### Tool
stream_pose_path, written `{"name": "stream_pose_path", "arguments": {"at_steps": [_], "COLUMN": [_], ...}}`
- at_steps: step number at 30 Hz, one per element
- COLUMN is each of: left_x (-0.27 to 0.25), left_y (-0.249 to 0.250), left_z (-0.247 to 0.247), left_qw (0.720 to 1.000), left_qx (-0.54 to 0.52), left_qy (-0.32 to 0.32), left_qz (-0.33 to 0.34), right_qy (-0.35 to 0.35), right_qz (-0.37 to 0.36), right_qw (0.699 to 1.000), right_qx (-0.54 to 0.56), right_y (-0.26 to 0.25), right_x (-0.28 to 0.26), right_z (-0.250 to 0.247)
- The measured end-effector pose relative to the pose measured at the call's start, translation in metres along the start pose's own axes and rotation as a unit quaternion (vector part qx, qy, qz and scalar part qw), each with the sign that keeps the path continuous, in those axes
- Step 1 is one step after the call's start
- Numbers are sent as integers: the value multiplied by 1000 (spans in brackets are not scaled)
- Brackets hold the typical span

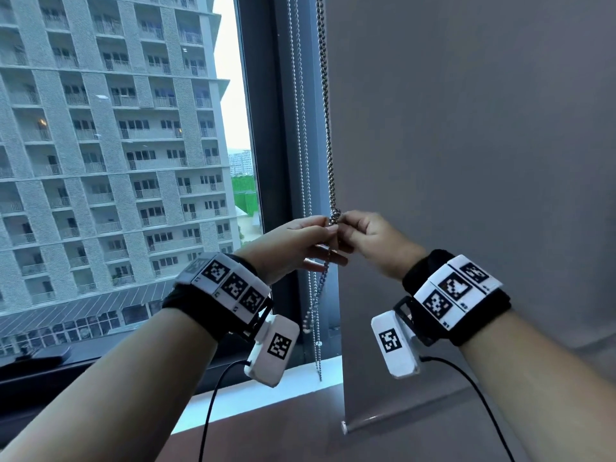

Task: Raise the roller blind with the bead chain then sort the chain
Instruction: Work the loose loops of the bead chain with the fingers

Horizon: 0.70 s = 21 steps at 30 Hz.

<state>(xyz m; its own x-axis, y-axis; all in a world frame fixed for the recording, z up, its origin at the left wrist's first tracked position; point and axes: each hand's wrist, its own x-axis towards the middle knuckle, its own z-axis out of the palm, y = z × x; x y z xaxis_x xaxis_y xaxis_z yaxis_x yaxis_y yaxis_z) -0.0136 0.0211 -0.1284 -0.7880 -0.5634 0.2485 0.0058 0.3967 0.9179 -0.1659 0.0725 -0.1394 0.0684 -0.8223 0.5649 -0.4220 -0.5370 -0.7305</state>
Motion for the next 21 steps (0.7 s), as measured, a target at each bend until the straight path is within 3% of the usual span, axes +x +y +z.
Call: {"name": "stream_pose_path", "arguments": {"at_steps": [4, 9, 14, 21], "left_x": [1, 2, 0, -1], "left_y": [-7, -15, -11, -16], "left_z": [2, 11, 4, -5], "left_qw": [999, 995, 993, 989], "left_qx": [7, 25, 32, 35], "left_qy": [36, 90, 110, 130], "left_qz": [18, 38, 43, 61], "right_qy": [78, 150, 140, 105], "right_qz": [6, 32, 68, 91], "right_qw": [989, 987, 982, 986], "right_qx": [-128, -42, 103, 95], "right_y": [4, 10, 0, 13], "right_x": [1, 3, -1, -7], "right_z": [4, 11, 9, 1]}}
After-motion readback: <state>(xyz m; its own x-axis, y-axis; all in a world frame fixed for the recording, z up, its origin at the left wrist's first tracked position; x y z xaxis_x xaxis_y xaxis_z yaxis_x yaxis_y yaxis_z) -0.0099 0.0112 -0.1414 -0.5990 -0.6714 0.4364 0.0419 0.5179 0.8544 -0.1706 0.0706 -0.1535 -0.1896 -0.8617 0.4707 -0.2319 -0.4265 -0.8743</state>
